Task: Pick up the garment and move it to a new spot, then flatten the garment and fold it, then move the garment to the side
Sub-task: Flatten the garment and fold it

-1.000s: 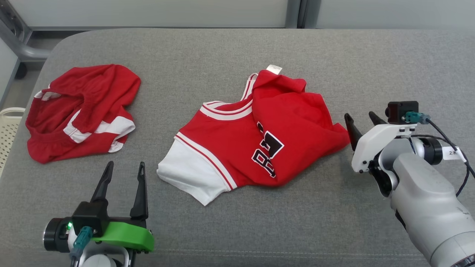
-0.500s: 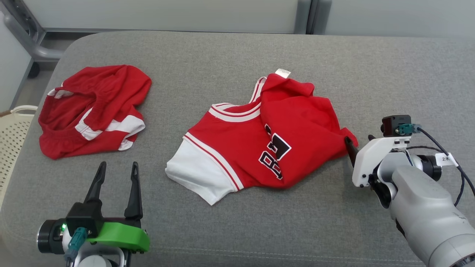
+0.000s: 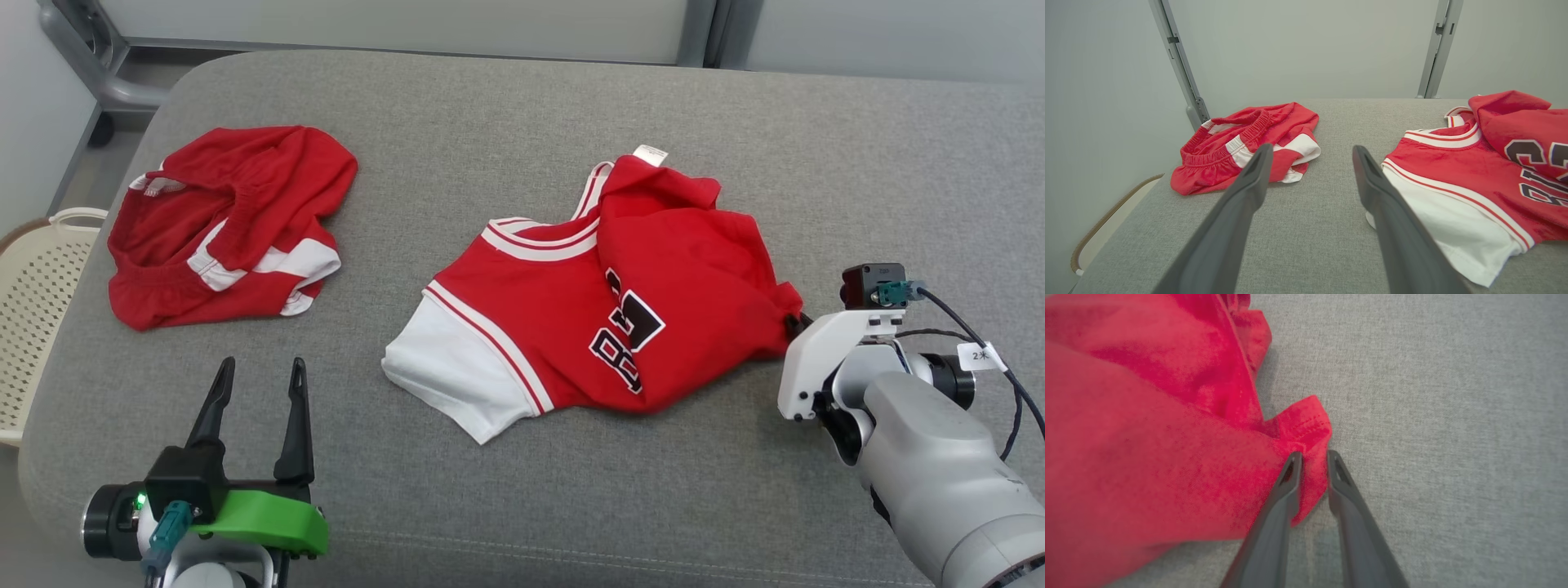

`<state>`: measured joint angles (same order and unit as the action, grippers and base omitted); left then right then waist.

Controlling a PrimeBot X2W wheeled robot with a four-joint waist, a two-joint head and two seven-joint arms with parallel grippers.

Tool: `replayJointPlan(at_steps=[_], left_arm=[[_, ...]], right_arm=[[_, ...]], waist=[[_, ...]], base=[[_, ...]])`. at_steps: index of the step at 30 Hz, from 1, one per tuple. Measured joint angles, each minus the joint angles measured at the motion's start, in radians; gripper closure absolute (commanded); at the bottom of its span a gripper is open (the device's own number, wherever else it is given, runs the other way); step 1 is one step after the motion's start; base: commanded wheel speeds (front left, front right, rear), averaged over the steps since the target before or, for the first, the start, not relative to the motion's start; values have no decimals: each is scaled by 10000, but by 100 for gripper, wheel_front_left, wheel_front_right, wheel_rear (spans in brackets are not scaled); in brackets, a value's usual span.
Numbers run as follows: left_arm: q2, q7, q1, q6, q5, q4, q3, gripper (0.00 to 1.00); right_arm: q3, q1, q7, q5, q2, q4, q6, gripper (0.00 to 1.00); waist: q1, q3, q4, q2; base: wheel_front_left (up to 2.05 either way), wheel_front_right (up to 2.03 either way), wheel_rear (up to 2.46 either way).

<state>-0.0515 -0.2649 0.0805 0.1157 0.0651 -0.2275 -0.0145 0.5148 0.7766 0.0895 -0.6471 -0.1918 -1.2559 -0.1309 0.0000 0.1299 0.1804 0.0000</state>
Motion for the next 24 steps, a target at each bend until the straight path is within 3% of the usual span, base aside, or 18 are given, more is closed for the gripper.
replayJointPlan(at_steps=[6,11,17,24], left_arm=[[2,0,1,2,13,-36,-115,0],[6,0,-101,-6,31,-33,-128,0],[12,0,-288,-27,46,-6,-190,0],[13,0,-360,-102,109,119,-242,0]], right_arm=[[109,63,658,-209,46,180,0,100],[111,-436,1154,-951,46,1198,0,100],[171,-1630,1294,-2523,-334,3524,0,100],[136,-3358,1024,-3875,-1292,6115,2,100]], waist=[[0,34,-183,0],[0,-97,-453,0],[0,-264,-883,0],[0,-305,-1448,0]], base=[[0,0,0],[0,0,0],[0,0,0],[0,0,0]])
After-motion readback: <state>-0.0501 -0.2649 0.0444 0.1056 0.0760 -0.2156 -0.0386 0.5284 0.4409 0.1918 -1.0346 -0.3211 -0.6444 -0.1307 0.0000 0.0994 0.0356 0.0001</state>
